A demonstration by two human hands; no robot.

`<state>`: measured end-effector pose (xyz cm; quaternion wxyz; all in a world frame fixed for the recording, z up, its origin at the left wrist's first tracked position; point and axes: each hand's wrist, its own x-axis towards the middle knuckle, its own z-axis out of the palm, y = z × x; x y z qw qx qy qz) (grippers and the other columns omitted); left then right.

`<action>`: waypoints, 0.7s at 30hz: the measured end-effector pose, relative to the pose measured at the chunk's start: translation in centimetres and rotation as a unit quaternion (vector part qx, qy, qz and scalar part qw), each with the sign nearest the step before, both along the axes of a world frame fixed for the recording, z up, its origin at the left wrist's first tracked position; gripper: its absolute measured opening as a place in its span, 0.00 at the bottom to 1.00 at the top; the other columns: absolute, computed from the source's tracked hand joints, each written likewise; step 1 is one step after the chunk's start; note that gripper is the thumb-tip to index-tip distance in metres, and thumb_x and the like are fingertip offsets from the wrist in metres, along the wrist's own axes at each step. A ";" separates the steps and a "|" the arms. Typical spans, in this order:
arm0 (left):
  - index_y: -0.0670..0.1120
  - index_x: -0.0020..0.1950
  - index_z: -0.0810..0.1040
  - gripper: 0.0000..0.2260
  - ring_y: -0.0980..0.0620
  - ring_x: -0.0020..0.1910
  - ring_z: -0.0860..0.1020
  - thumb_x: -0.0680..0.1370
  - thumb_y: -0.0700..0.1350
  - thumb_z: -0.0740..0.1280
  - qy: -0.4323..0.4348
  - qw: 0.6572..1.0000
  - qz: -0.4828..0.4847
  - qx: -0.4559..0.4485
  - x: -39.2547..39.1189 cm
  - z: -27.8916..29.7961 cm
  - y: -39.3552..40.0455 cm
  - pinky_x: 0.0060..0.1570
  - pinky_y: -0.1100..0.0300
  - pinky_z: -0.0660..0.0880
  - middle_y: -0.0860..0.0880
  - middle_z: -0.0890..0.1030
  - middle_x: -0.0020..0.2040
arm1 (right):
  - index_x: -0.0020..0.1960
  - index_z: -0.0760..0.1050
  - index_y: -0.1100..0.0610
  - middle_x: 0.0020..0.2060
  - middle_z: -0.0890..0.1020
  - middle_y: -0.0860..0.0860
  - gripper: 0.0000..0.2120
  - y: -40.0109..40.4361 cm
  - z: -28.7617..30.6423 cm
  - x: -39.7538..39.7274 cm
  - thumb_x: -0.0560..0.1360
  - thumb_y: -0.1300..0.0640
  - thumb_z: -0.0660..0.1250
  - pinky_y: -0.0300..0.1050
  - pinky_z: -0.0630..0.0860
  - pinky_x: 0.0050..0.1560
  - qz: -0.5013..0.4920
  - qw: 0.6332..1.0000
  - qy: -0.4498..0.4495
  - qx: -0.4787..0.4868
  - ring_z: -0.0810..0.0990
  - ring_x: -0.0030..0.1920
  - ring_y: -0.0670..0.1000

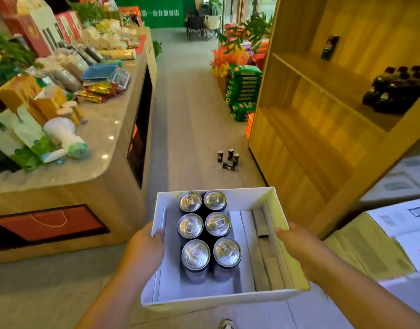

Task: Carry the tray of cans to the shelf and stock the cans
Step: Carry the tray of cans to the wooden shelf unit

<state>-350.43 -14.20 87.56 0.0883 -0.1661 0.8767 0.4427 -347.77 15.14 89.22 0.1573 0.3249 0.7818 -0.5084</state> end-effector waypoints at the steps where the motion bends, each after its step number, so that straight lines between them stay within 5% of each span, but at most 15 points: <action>1: 0.50 0.46 0.79 0.11 0.45 0.42 0.78 0.82 0.44 0.57 -0.002 1.000 0.001 0.005 -2.8 0.4 0.2 0.39 0.58 0.72 0.45 0.82 0.44 | 0.76 0.63 0.55 0.57 0.74 0.55 0.22 0.3 0.2 -2.9 0.84 0.54 0.59 0.47 0.68 0.56 0.001 1.000 0.007 0.003 0.71 0.57 0.57; 5: 0.48 0.45 0.79 0.11 0.42 0.44 0.80 0.81 0.45 0.58 -0.015 1.000 -0.001 0.006 -13.5 0.9 0.5 0.46 0.51 0.78 0.45 0.83 0.43 | 0.77 0.62 0.55 0.67 0.73 0.57 0.24 1.1 0.5 -13.5 0.83 0.52 0.59 0.50 0.68 0.59 -0.013 1.000 -0.008 0.010 0.71 0.64 0.59; 21: 0.47 0.54 0.78 0.10 0.42 0.44 0.79 0.82 0.48 0.58 0.001 0.983 -0.175 -0.056 -59.4 0.6 2.7 0.47 0.53 0.77 0.45 0.81 0.45 | 0.76 0.64 0.53 0.69 0.72 0.54 0.22 0.5 -2.4 -49.4 0.84 0.54 0.59 0.52 0.67 0.65 -0.181 0.983 0.015 -0.018 0.70 0.68 0.58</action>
